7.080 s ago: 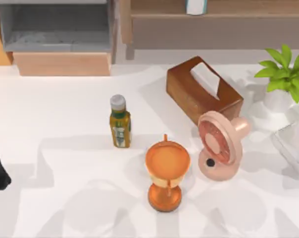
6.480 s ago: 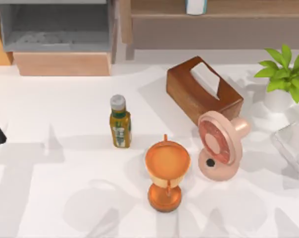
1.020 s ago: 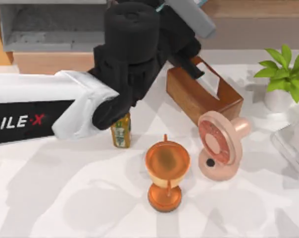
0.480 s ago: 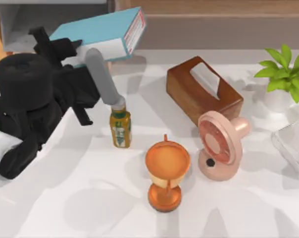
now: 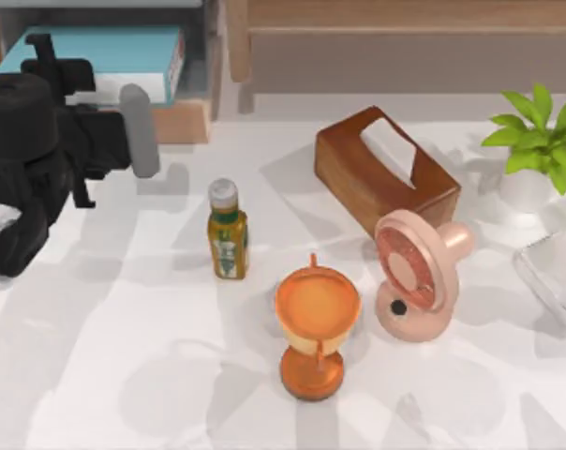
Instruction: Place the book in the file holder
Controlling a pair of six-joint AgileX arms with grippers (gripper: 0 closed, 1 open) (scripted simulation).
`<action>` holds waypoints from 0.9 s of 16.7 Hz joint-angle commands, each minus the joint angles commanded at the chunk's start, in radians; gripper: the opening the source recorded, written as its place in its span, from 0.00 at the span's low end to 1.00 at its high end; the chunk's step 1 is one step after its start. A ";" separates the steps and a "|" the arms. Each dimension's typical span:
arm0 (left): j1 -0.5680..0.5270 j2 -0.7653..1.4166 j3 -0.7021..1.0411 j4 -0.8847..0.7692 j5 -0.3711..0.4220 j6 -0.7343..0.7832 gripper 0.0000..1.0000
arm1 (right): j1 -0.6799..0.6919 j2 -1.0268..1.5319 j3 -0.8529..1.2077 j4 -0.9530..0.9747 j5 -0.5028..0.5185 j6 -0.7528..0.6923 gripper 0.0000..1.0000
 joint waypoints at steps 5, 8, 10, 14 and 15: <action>0.007 0.036 0.028 -0.001 0.002 0.019 0.00 | 0.000 0.000 0.000 0.000 0.000 0.000 1.00; 0.004 0.035 0.027 -0.001 0.001 0.019 0.00 | 0.000 0.000 0.000 0.000 0.000 0.000 1.00; 0.016 0.055 0.054 -0.002 0.002 0.020 0.00 | 0.000 0.000 0.000 0.000 0.000 0.000 1.00; 0.025 0.127 0.133 -0.009 0.014 0.023 0.00 | 0.000 0.000 0.000 0.000 0.000 0.000 1.00; 0.023 0.138 0.143 -0.011 0.018 0.023 0.00 | 0.000 0.000 0.000 0.000 0.000 0.000 1.00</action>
